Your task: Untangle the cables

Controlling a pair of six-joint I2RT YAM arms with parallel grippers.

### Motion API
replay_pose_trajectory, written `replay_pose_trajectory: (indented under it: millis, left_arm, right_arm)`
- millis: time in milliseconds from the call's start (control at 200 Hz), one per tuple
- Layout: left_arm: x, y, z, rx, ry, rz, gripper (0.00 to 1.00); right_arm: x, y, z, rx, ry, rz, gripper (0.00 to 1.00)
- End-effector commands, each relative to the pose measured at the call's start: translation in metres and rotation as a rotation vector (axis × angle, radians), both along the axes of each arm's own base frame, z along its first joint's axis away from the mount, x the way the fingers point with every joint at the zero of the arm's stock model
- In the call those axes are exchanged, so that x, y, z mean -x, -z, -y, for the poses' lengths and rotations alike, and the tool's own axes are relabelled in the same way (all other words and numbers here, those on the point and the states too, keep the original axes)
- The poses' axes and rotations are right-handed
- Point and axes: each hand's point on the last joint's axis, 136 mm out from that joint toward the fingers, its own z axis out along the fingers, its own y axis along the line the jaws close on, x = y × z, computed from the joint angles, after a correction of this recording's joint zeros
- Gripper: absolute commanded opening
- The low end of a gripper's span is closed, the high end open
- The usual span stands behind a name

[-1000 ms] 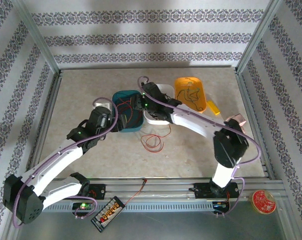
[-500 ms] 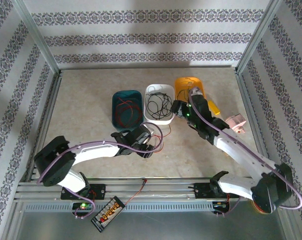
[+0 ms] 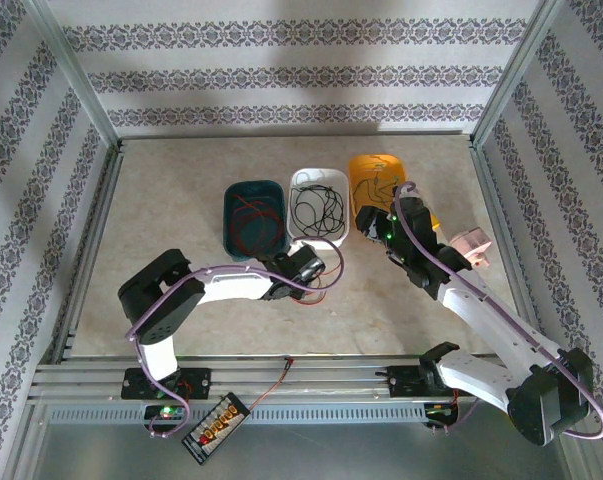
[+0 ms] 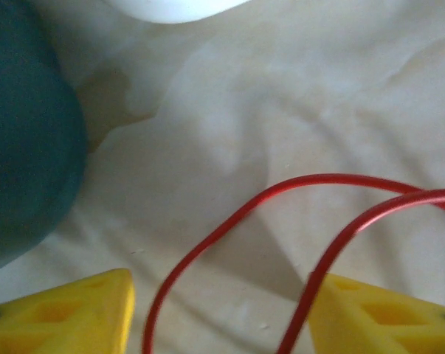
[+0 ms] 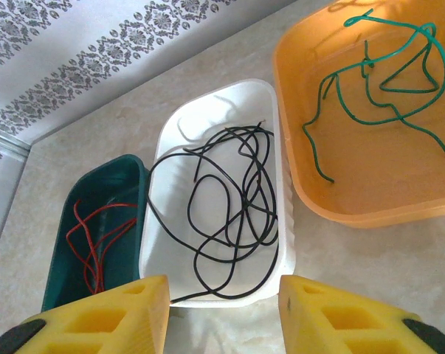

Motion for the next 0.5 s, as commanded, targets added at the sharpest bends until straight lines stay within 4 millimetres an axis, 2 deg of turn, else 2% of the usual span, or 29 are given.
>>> replay_pose_trajectory:
  millis: [0, 85, 170, 355, 495]
  left_arm:
    - [0.007, 0.007, -0.012, -0.072, -0.038, -0.029, 0.47]
    - [0.01, 0.006, -0.009, -0.053, -0.024, -0.03, 0.21]
    - [0.014, -0.002, 0.003, -0.012, 0.032, -0.006, 0.08]
    - [0.03, -0.047, 0.037, -0.013, 0.268, 0.169, 0.0]
    - [0.044, -0.094, 0.052, 0.182, 0.337, 0.258, 0.0]
  right_arm:
    - [0.002, -0.008, 0.002, -0.01, -0.002, 0.02, 0.43]
    - [0.003, -0.008, 0.007, -0.008, 0.014, 0.023, 0.43]
    - [0.005, -0.008, 0.013, -0.006, 0.04, 0.028, 0.43]
    - [0.008, -0.007, 0.035, 0.003, 0.144, 0.041, 0.43]
    - [0.011, -0.004, 0.049, 0.011, 0.203, 0.042, 0.43]
